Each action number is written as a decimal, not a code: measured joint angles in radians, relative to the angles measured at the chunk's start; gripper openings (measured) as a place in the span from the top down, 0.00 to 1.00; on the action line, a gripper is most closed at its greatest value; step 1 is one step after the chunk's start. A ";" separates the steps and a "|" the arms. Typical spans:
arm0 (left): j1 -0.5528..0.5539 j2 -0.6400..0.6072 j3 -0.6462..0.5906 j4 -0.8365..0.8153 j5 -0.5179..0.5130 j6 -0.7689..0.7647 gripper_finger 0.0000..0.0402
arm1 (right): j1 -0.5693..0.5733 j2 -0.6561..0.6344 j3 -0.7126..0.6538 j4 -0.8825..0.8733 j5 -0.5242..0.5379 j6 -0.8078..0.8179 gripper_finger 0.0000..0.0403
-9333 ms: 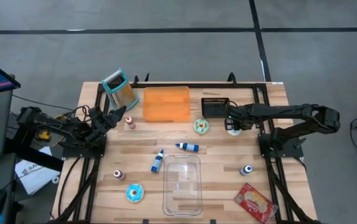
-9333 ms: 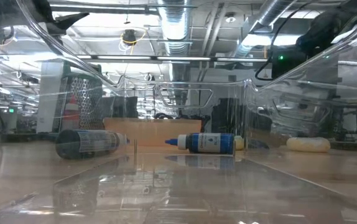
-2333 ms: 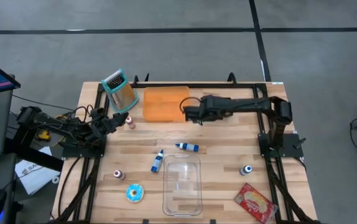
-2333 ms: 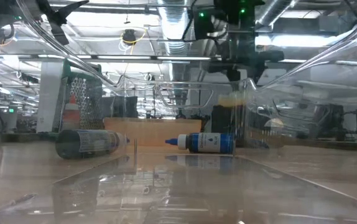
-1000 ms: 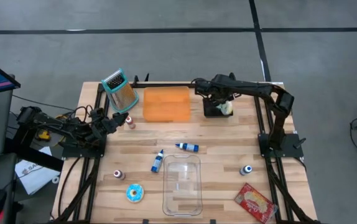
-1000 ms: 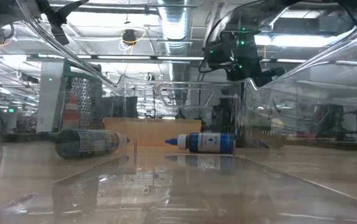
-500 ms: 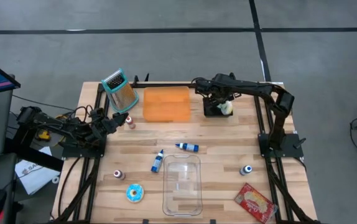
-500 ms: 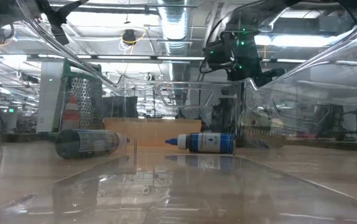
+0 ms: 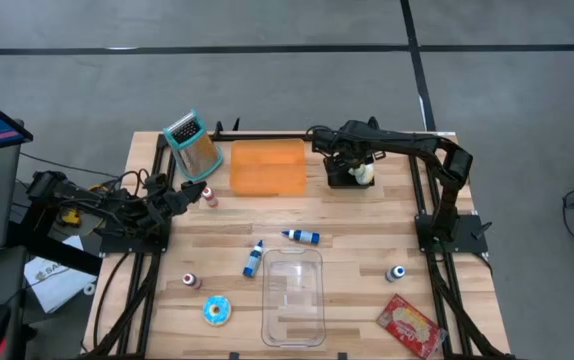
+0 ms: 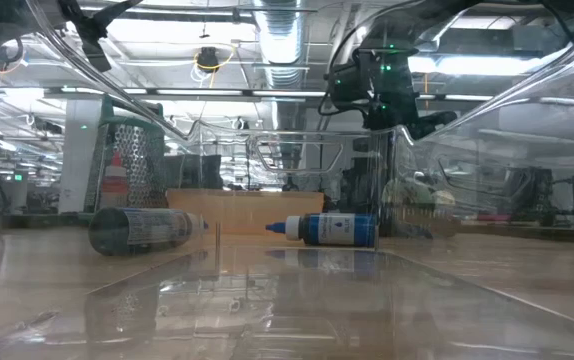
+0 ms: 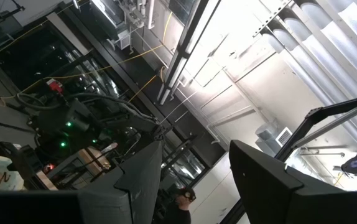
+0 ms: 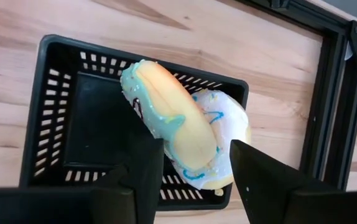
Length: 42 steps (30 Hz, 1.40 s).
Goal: Pick & Place Food Item
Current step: Put the light blue doughnut into the black bin
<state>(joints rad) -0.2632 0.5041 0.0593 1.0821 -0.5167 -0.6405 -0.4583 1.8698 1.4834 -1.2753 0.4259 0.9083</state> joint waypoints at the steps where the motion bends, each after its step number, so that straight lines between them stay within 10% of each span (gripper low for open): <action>1: 0.000 0.000 0.000 0.000 0.002 0.000 0.54 | 0.000 0.000 0.000 0.001 -0.001 0.006 0.56; 18: 0.000 0.000 0.000 0.000 0.023 0.000 0.54 | -0.002 0.000 -0.001 0.028 -0.031 0.009 0.58; 42: 0.000 0.000 0.000 0.000 0.033 0.000 0.54 | -0.016 0.000 -0.001 0.031 -0.030 0.008 1.00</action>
<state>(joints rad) -0.2632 0.5041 0.0593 1.0821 -0.4835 -0.6407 -0.4747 1.8698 1.4826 -1.2445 0.3958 0.9165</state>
